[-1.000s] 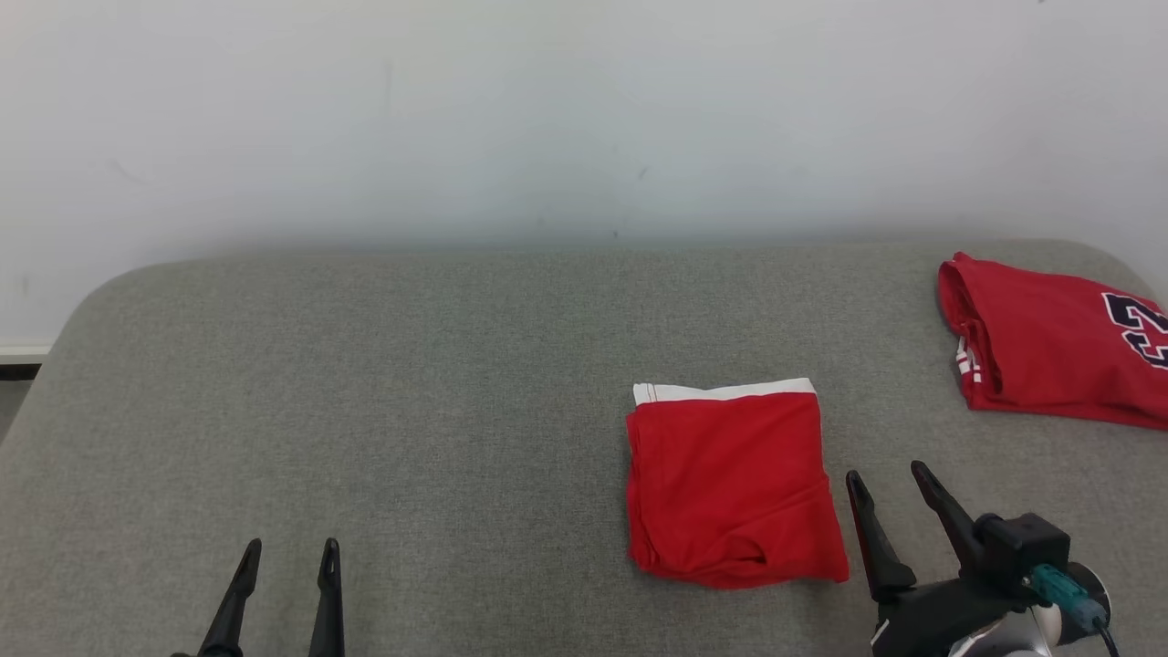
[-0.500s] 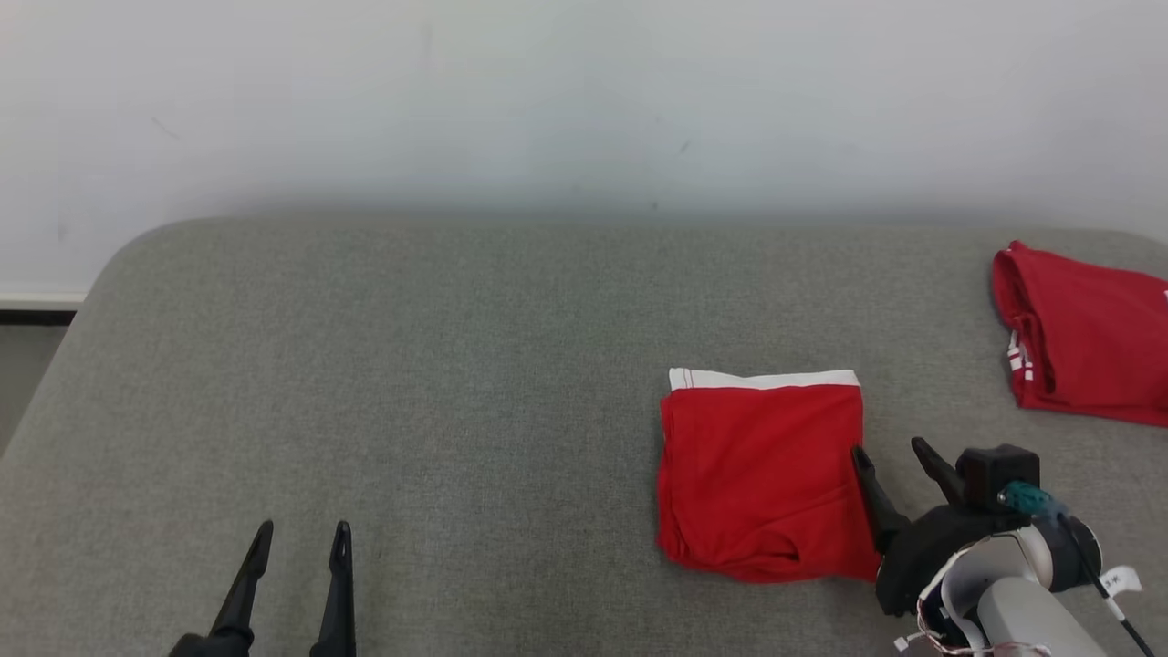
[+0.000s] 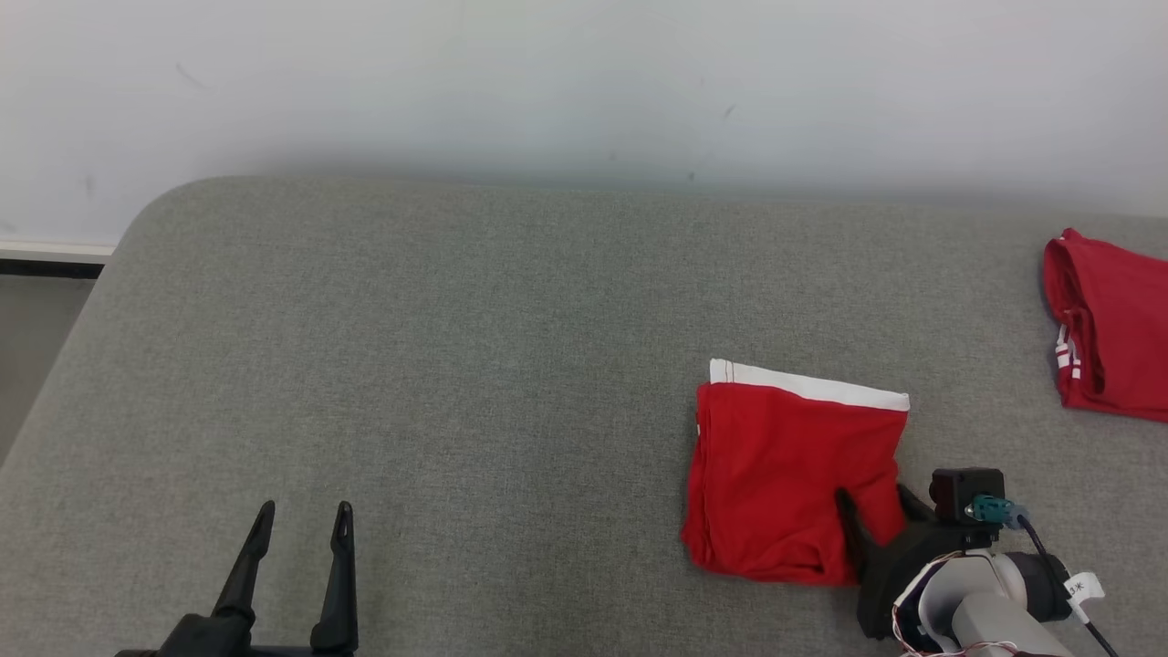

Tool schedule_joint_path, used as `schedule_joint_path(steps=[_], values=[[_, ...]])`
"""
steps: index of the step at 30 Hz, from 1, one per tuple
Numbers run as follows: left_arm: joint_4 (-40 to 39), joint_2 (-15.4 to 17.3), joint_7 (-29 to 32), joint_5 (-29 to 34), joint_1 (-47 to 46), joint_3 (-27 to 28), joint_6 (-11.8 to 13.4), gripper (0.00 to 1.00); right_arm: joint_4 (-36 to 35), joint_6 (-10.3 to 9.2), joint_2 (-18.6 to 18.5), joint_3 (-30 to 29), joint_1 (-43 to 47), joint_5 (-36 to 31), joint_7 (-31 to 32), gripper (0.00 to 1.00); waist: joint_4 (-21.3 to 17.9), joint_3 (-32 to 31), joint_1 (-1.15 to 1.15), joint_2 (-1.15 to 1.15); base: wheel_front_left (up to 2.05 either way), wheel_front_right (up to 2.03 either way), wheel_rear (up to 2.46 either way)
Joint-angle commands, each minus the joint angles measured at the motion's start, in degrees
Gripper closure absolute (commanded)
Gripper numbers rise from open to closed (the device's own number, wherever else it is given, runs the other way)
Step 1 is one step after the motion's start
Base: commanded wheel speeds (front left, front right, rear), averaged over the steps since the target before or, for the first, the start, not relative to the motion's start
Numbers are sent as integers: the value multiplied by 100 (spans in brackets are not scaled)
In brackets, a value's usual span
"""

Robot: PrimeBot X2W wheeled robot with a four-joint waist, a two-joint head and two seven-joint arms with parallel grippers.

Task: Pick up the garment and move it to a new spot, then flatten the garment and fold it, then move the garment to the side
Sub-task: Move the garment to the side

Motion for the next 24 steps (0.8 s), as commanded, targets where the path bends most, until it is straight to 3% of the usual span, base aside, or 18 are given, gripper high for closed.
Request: schedule_joint_path(steps=[1,3,5,6,7,15,24], values=[[12,-14,-18,-59,-11,29,11,0,134,-18,56,42,-5,79,45,0,-17,-28,-1,-1,0,0,0],[26,-24,-18,-59,21,36,11,0,336,-19,51,85,-53,141,80,33,-27,-41,-1,-1,0,0,0],[34,-36,-18,-59,20,21,11,0,492,-19,52,118,-102,203,79,45,-28,-41,-1,-1,0,0,0],[33,-39,-18,-65,3,13,11,0,550,-19,62,134,-139,248,63,59,-25,-34,-1,-1,0,0,0],[30,-43,-18,-66,-19,7,11,0,590,-19,71,155,-178,289,55,100,-22,-20,-1,-1,0,0,0],[6,-19,-18,-104,-132,-2,11,0,582,-19,-185,536,-731,384,-100,100,-77,228,-1,-1,0,0,0],[-129,-26,-18,-139,-553,-226,11,0,180,-19,-855,1133,-1664,544,-49,100,-302,1005,-1,-1,0,0,0]])
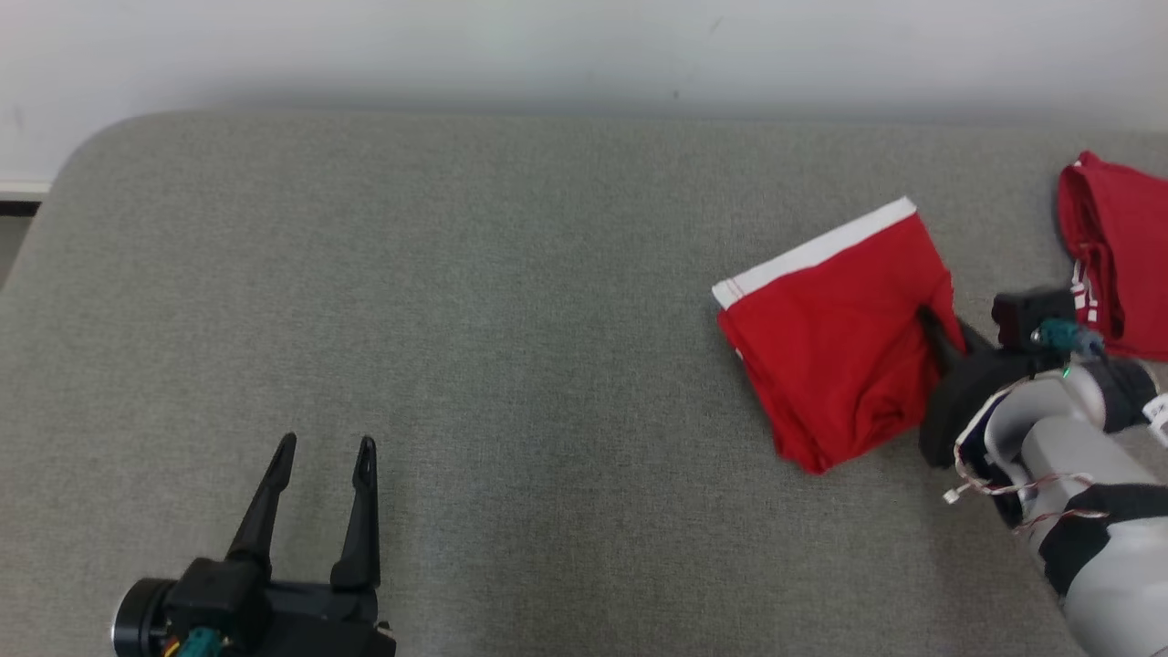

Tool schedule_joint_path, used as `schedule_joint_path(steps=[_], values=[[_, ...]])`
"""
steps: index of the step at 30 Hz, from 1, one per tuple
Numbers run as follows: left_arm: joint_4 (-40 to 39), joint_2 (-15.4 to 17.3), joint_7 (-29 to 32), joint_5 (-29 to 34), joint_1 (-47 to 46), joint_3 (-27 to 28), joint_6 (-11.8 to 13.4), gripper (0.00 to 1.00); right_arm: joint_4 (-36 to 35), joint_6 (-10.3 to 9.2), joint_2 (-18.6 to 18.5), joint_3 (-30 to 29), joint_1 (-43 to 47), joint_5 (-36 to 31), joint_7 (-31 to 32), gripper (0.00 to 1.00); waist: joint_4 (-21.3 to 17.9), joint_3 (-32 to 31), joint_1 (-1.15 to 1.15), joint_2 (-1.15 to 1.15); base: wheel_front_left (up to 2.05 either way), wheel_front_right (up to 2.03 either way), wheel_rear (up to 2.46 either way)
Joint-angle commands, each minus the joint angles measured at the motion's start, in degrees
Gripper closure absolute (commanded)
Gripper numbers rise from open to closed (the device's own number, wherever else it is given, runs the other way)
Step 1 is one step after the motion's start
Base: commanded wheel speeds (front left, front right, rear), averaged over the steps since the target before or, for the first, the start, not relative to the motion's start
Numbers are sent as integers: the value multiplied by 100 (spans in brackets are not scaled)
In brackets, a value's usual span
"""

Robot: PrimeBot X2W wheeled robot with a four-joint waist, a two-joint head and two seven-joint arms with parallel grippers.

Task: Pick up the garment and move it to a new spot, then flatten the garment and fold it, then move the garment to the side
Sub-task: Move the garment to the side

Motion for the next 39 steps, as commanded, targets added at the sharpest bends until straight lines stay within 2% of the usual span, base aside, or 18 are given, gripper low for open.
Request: schedule_joint_path(steps=[1,8,14,27,34,39], values=[[-70,2,-18,-23,-176,-7,11,0,-98,-19,-157,116,-211,51,48,100,-188,508,-1,-1,0,0,0],[-252,182,-18,-49,-587,-28,11,0,-464,-19,-720,447,-1083,222,156,100,-616,1346,-1,-1,0,0,0],[-382,407,-18,-18,-819,-68,11,0,-650,-19,-1246,634,-1576,360,185,100,-884,1807,-1,-1,0,0,0],[-802,650,-18,149,-866,-31,11,0,-786,-19,-2299,563,-2192,693,291,100,-1317,2334,-1,-1,0,0,0],[-912,730,-16,147,-891,-53,11,0,-756,-19,-2839,562,-2373,805,440,100,-1377,2496,-1,-1,0,0,0],[-974,785,-15,135,-898,-58,11,0,-607,-19,-3049,578,-2507,761,506,100,-1359,2576,-1,-1,0,0,0]])
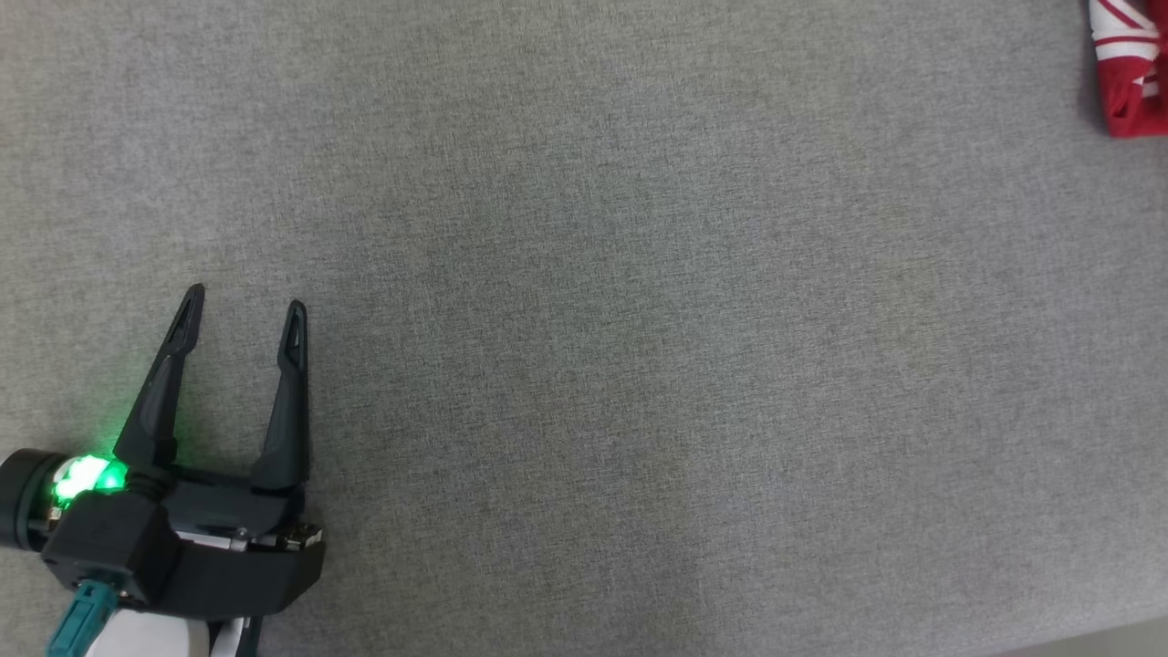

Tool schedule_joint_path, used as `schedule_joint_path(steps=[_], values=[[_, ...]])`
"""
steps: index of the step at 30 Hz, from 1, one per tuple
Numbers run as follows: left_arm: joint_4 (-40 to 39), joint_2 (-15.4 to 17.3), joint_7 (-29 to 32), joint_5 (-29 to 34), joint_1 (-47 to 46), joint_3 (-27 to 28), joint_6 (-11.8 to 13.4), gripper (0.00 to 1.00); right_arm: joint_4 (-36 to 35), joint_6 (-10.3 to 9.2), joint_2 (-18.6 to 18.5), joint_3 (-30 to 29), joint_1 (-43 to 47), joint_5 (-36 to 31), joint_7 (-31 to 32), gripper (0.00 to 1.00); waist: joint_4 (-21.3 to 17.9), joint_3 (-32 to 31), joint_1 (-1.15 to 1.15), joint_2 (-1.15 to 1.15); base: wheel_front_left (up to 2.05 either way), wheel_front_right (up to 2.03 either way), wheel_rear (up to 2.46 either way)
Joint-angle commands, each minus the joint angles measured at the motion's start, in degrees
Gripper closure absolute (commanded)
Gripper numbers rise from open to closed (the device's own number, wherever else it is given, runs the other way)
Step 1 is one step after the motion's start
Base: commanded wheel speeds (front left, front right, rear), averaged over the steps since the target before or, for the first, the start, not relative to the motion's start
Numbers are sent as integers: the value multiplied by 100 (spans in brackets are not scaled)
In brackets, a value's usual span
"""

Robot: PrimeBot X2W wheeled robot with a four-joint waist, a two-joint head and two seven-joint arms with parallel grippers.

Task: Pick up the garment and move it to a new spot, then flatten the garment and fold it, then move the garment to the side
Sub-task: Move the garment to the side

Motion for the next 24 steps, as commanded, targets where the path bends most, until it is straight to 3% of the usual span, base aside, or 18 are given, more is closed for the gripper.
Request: schedule_joint_path(steps=[1,6,7,8,9,16,24], values=[[79,15,-11,2,-30,-11,11,0,34,-19,-65,12,-66,-35,13,100,8,28,0,-1,0,0,0],[47,7,-8,22,-30,12,11,0,294,-19,-40,-29,-193,-91,5,100,44,76,0,-1,0,0,0],[43,-2,-8,28,-30,17,11,0,336,-19,-34,-37,-225,-136,-48,83,51,86,0,-1,0,0,0],[45,-10,-8,34,-31,17,11,0,386,-19,-25,-66,-264,-159,-117,4,59,94,0,-1,0,0,0],[50,-17,-8,38,-34,16,12,0,454,-19,-21,-96,-294,-204,-186,0,67,102,0,-1,0,0,0],[132,-92,-8,13,-9,84,13,0,837,-19,202,-215,-453,-569,-609,0,106,-51,0,-1,0,0,0],[210,-296,-14,-35,210,140,12,0,580,-19,844,-313,-248,-722,-1036,0,146,-741,0,-1,0,0,0]])
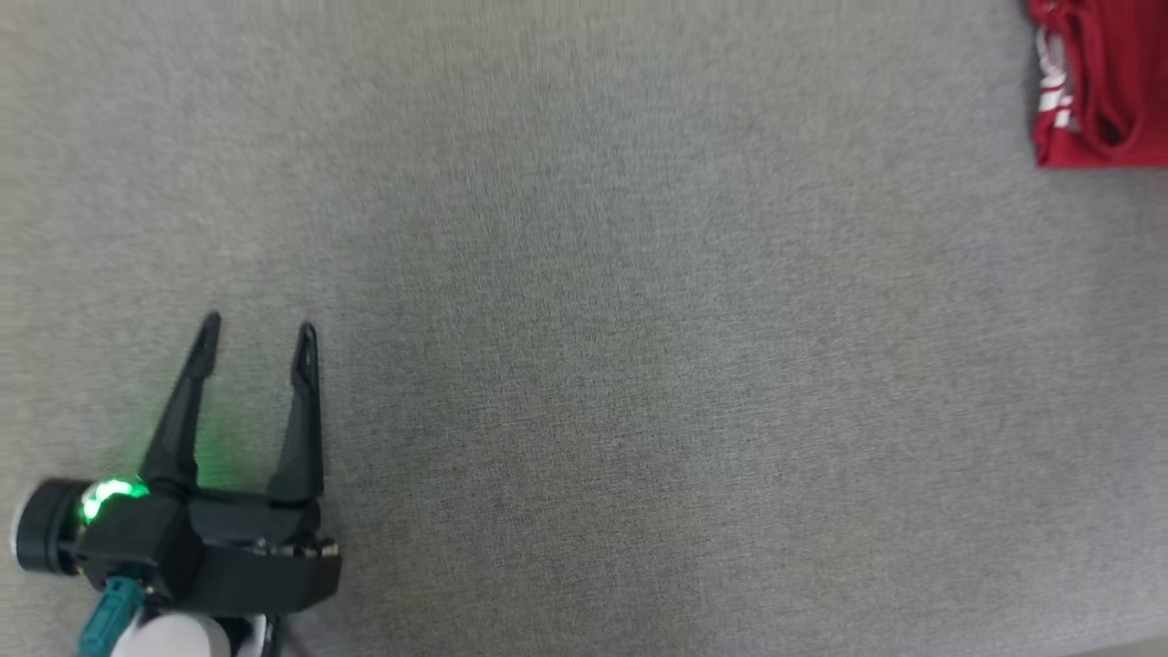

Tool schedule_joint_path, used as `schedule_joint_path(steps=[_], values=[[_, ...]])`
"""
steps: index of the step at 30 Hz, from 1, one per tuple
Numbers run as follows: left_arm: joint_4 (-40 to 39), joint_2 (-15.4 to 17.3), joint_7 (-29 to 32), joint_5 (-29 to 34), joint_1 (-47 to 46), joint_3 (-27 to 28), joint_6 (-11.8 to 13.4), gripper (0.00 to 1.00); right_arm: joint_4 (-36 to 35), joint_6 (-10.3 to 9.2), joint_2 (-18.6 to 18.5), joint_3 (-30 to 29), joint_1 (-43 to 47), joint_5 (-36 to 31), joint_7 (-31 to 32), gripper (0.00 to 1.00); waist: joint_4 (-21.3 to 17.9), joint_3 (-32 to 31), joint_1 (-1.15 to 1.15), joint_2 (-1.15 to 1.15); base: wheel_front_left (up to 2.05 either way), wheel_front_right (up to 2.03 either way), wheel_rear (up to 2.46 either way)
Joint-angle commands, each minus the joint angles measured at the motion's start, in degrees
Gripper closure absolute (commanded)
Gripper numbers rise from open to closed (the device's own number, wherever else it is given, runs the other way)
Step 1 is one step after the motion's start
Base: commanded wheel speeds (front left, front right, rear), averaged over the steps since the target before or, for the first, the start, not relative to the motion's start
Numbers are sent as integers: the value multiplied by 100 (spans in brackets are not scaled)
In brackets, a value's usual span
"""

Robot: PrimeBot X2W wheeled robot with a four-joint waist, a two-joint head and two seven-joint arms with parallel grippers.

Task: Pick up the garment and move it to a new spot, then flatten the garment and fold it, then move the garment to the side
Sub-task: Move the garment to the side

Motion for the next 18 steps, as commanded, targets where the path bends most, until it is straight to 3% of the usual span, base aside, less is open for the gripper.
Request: schedule_joint_path(steps=[1,12,18], values=[[41,-42,-16,-51,116,18,13,0,-84,-19,78,-32,180,9,-50,0,46,-422,0,0,0,0,0],[354,-292,-17,-145,688,128,13,0,-1450,-19,940,-660,1763,55,-119,0,326,-1675,0,0,0,0,0],[500,-262,-17,-222,918,160,13,0,-2049,-19,1354,-1145,2779,-110,-113,0,508,-2142,0,0,0,0,0]])
